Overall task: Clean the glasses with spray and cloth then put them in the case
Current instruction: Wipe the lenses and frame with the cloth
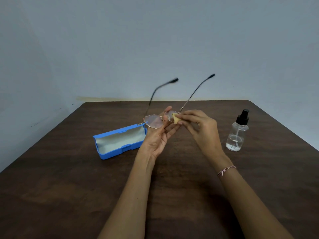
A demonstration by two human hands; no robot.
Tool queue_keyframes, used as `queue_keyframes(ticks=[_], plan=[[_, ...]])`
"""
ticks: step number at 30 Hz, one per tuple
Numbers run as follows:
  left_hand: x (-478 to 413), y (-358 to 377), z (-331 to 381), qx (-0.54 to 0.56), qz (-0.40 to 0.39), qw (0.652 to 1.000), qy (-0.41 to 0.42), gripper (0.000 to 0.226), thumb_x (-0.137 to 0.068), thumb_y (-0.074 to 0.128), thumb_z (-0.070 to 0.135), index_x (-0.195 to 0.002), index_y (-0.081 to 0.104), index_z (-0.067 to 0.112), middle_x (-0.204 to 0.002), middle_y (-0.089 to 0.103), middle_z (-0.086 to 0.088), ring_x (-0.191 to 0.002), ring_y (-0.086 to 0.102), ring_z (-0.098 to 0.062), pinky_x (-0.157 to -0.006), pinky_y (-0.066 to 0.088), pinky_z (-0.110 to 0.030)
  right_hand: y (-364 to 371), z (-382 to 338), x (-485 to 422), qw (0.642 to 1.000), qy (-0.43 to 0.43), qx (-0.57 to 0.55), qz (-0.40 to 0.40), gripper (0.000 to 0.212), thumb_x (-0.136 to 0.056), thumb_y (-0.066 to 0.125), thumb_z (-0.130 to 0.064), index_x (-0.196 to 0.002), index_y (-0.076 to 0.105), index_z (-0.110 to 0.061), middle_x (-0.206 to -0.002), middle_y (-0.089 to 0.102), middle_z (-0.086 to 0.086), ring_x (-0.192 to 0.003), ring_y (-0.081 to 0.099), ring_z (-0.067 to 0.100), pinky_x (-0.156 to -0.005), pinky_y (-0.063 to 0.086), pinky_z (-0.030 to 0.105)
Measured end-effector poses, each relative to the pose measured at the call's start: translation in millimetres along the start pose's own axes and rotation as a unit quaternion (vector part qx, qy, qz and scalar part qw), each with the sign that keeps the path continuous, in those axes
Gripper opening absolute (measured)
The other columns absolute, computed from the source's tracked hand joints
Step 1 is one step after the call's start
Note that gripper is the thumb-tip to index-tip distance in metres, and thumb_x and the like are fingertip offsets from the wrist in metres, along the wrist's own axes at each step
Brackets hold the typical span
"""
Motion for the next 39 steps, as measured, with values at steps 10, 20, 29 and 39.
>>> queue_keyframes(ticks=[10, 20, 29, 39], plan=[[-2, -4, -5, -0.053, 0.017, 0.998, 0.007, 0.031, -0.089, 0.043, -0.01, -0.102, 0.062, 0.01, -0.079, 0.073, 0.001, -0.075, 0.07, -0.01, -0.069, 0.057, -0.023, 10, -3, 3, 0.997, 0.027, 0.073, 0.029, 0.029, -0.08, 0.063, 0.009, -0.107, 0.068, 0.001, -0.108, 0.067, 0.015, -0.1, 0.055, 0.011, -0.096, 0.028, -0.001], [-3, -4, -11, -0.074, -0.01, 0.997, -0.009, 0.034, -0.084, 0.055, -0.004, -0.113, 0.062, 0.01, -0.093, 0.072, -0.005, -0.085, 0.069, -0.014, -0.075, 0.056, -0.024, 4, 3, 3, 0.997, 0.07, 0.041, 0.008, 0.024, -0.083, 0.063, 0.003, -0.103, 0.071, -0.006, -0.097, 0.068, 0.005, -0.09, 0.063, 0.015, -0.082, 0.051, 0.025], [-3, -7, 0, -0.084, 0.018, 0.996, 0.033, 0.023, -0.081, 0.057, -0.003, -0.103, 0.062, 0.001, -0.088, 0.074, 0.001, -0.082, 0.069, -0.012, -0.074, 0.057, -0.025, 11, 3, 7, 0.993, 0.074, 0.093, 0.011, 0.021, -0.085, 0.063, -0.001, -0.104, 0.07, -0.006, -0.098, 0.064, 0.005, -0.085, 0.063, 0.019, -0.078, 0.052, 0.026], [-4, -15, -3, -0.061, 0.052, 0.997, 0.012, 0.018, -0.086, 0.054, -0.001, -0.101, 0.062, 0.006, -0.08, 0.073, -0.003, -0.072, 0.07, -0.013, -0.067, 0.058, -0.023, 16, 9, 6, 0.998, 0.056, 0.039, 0.001, 0.021, -0.084, 0.066, -0.002, -0.104, 0.07, -0.004, -0.092, 0.063, 0.004, -0.079, 0.056, 0.008, -0.074, 0.04, 0.002]])
Point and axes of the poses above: each hand's wrist, its own x-axis away from the middle knuckle, its own y-axis out of the palm, z = x × y, the point moved 9 cm from there along -x, towards the middle knuckle
